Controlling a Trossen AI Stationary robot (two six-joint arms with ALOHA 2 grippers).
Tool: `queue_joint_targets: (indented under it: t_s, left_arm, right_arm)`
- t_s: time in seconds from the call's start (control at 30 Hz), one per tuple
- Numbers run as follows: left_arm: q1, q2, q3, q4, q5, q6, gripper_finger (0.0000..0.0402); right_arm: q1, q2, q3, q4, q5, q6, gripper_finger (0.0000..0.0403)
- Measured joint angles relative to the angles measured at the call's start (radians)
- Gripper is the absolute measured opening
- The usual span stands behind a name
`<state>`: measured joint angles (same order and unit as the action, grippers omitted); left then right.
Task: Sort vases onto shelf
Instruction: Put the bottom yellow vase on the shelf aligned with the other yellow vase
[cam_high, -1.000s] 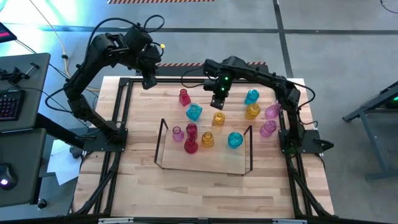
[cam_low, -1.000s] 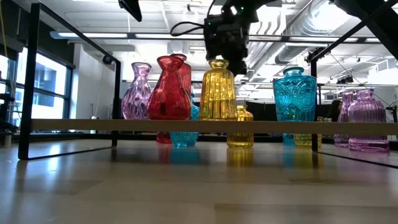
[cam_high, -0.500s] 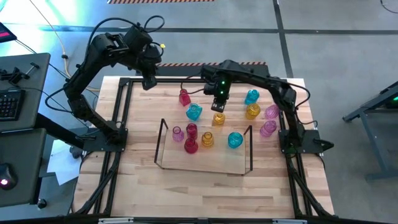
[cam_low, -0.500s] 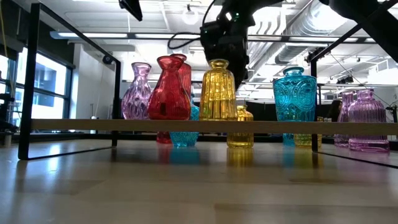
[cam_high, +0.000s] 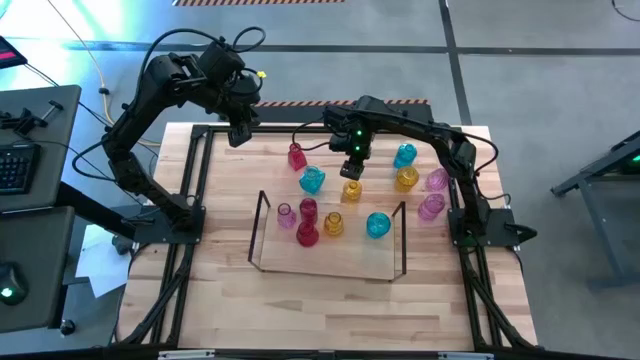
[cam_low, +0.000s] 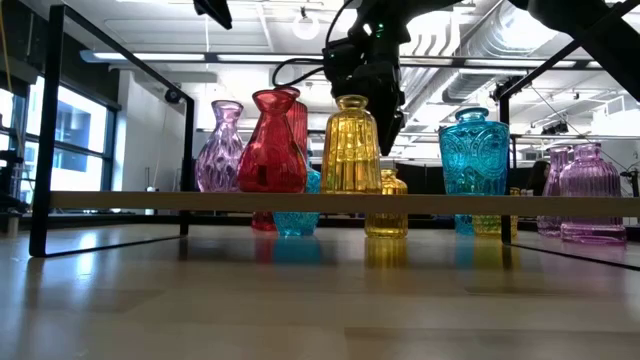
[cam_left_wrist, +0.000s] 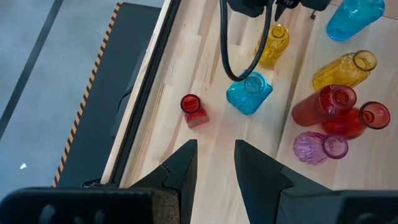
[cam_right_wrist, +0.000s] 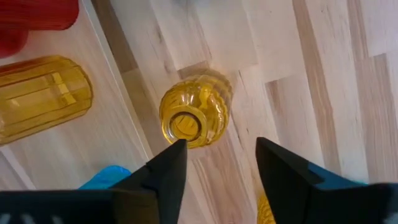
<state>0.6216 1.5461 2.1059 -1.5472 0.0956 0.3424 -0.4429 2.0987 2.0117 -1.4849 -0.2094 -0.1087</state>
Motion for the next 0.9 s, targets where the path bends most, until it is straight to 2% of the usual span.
queue_joint_targets:
  t_s: [0.1,0.27,0.4,0.53,0.9]
  left_arm:
    - [-0.001,-0.007,0.001,0.0,0.0,0.0,0.0099]
    - [-0.001,-0.012,0.001,-0.001,0.0,0.0,0.0099]
    - [0.0,-0.015,0.001,0.0,0.0,0.0,0.0099]
    - [0.0,-0.015,0.001,0.003,0.0,0.001,0.0099]
    - [0.0,-0.015,0.001,0.004,-0.001,0.001,0.0099]
  right_arm:
    - [0.001,0.0,-0.005,0.002,0.0,0.004,0.0186]
    - [0.019,0.0,-0.123,0.007,0.0,-0.001,0.0188]
    - [0.025,-0.003,-0.185,0.085,-0.005,0.024,0.0188]
    - [0.025,0.001,-0.181,0.154,0.0,0.047,0.0188]
    - [0.008,-0.006,-0.104,0.164,0.024,0.06,0.0188]
